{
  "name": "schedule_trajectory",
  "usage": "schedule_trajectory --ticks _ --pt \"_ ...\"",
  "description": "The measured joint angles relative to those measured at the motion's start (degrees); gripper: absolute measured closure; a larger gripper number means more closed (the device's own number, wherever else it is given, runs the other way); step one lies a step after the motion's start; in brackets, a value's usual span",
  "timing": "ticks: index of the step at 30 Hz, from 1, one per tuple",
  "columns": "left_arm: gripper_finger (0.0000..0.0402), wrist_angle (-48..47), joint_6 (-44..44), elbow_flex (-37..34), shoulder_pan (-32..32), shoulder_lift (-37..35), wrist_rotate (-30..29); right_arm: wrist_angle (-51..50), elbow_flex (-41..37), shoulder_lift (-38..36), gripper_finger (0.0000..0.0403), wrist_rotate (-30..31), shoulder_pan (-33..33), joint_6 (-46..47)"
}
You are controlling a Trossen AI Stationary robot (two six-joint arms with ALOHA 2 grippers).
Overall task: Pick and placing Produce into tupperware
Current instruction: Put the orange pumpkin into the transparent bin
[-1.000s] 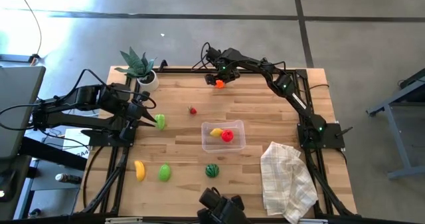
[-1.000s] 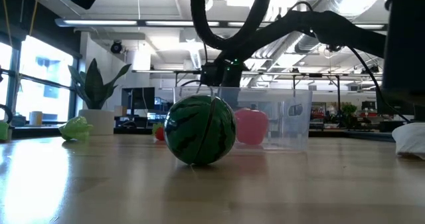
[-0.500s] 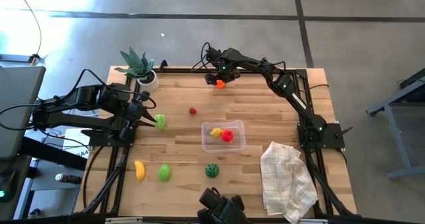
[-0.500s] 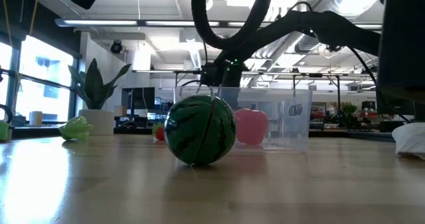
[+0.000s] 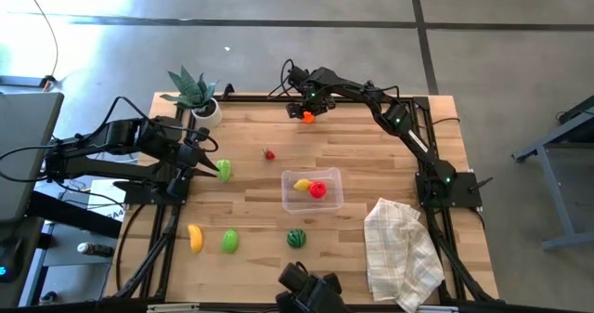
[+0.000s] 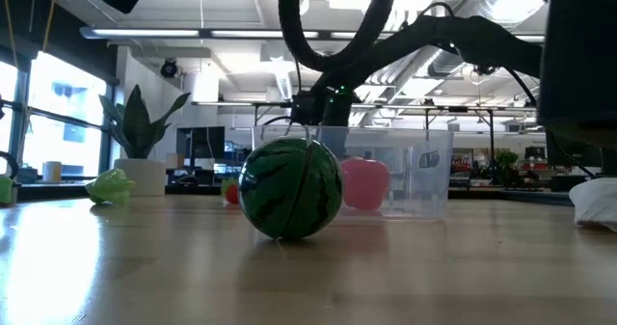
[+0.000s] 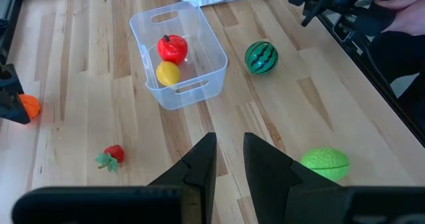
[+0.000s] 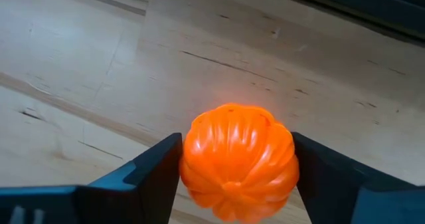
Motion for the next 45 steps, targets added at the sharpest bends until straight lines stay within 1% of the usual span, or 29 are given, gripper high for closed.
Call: schedule_trajectory --ticks 11,17,24,26,36,41,45 --pt "0.0334 0.0 0.0 0.0 0.0 0.0 0.0 0.3 0.0 0.0 0.0157 -0.9 0.0 -0.1" --pt "0.0334 0.0 0.0 0.0 0.0 0.0 0.0 0.8 0.7 0.1 0.0157 -1.4 0.1 -2.5" --pt "0.0334 0.0 0.0 0.0 0.0 0.0 0.0 -4.4 4.7 0.1 0.0163 -1.1 0.5 -7.7" --pt "0.0334 0.0 0.0 0.0 0.0 0.0 0.0 -5.1 4.1 -1.2 0.0163 -1.4 0.8 -9.0" --pt "0.0334 0.0 0.0 0.0 0.0 0.0 0.0 -16.1 4.5 -7.9 0.0164 -0.9 3.8 -19.6" --pt "0.0334 0.0 0.0 0.0 0.0 0.0 0.0 -19.5 4.6 -12.5 0.0164 -0.8 7.6 -24.4" --pt "0.0334 0.0 0.0 0.0 0.0 0.0 0.0 -20.5 4.6 -16.3 0.0164 0.6 11.4 -26.2"
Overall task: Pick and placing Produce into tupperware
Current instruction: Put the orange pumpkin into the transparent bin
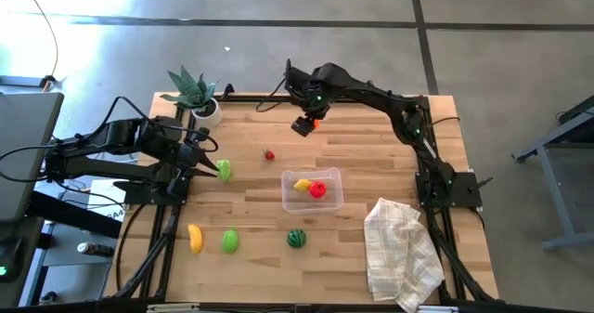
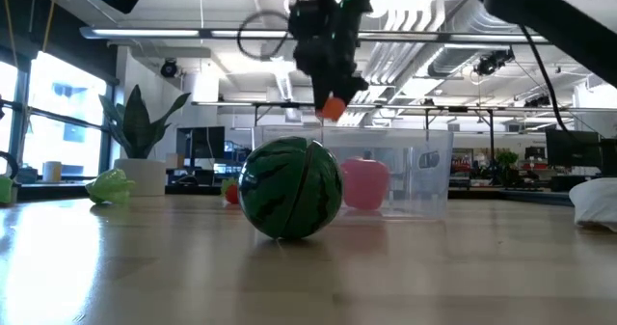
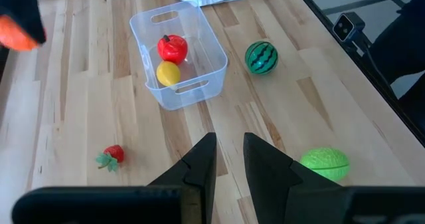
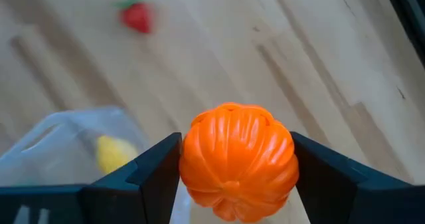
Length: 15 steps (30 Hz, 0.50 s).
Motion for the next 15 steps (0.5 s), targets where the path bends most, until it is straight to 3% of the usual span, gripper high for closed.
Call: schedule_trajectory --ticks 9,15 --pt "0.0334 0.0 0.0 0.0 0.0 0.0 0.0 -0.1 -0.4 -3.1 0.0164 0.2 9.8 1.5" --pt "0.0334 0.0 0.0 0.0 0.0 0.0 0.0 1.4 -5.4 -3.1 0.0164 -0.4 17.3 -1.0"
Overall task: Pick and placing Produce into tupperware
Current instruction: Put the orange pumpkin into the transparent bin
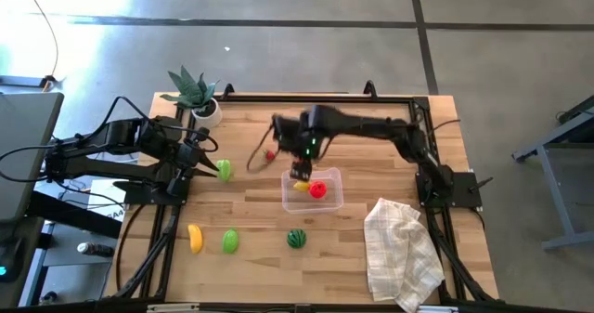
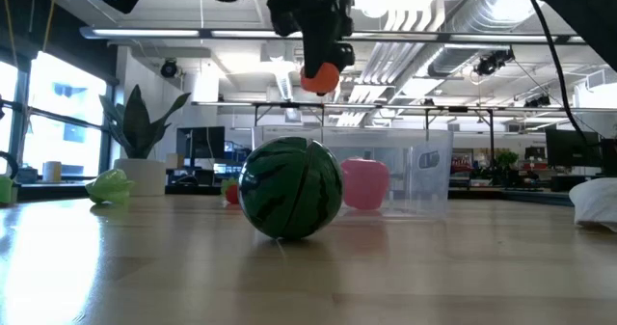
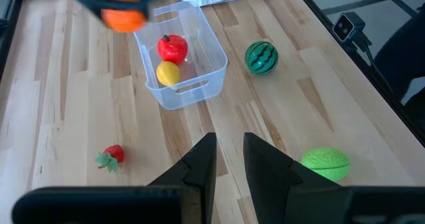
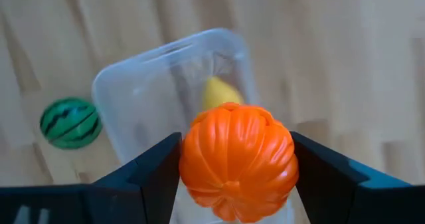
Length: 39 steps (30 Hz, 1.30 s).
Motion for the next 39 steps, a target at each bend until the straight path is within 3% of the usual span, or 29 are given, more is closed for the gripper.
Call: schedule_trajectory --ticks 9,18,39 --pt "0.0334 0.0 0.0 0.0 0.0 0.0 0.0 10.3 -11.4 0.0 0.0164 -0.2 8.6 -3.3" --pt "0.0334 0.0 0.0 0.0 0.0 0.0 0.0 25.3 -23.6 0.0 0.0164 -2.6 10.3 -4.3" --pt "0.0334 0.0 0.0 0.0 0.0 0.0 0.0 30.3 -27.8 0.2 0.0164 0.3 9.6 -7.7"
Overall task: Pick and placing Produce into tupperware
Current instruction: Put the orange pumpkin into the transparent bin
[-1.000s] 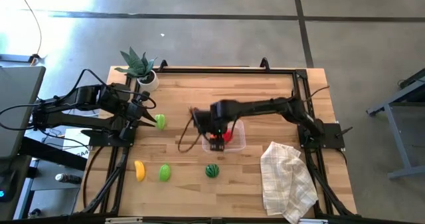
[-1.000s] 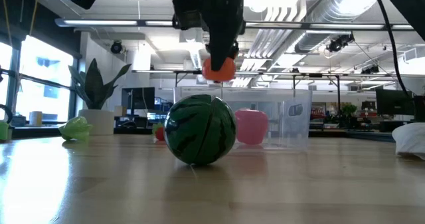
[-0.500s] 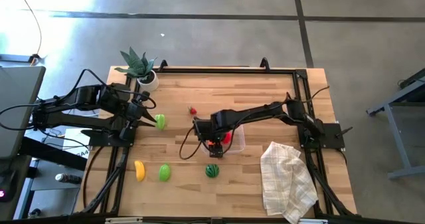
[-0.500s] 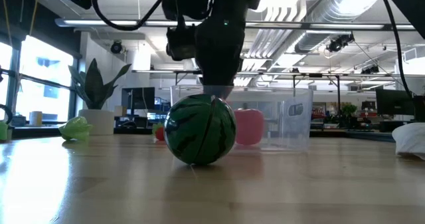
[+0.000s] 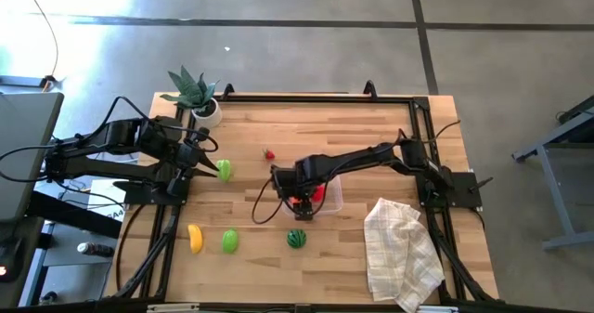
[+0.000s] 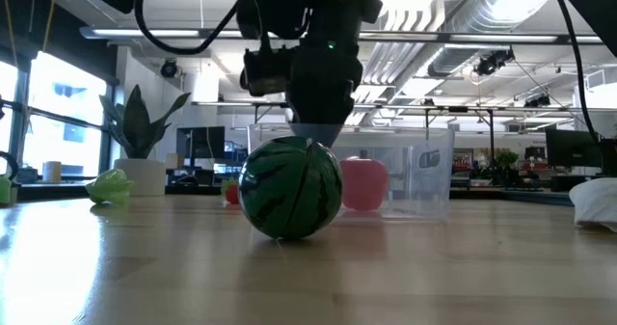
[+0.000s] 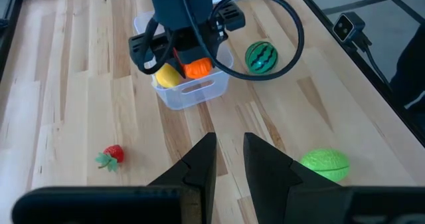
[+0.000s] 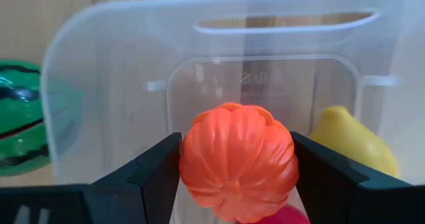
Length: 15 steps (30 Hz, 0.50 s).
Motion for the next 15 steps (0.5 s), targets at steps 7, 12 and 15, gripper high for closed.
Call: schedule_trajectory --ticks 7,12,15 --pt "0.0334 0.0 0.0 0.0 0.0 0.0 0.0 1.4 -0.8 0.1 0.0164 0.2 0.0 -1.2" --pt "0.0334 0.0 0.0 0.0 0.0 0.0 0.0 1.7 -0.8 0.7 0.0164 0.8 -0.2 -2.5" --pt "0.0334 0.0 0.0 0.0 0.0 0.0 0.0 1.9 -0.8 1.1 0.0164 0.8 -0.4 -2.6"
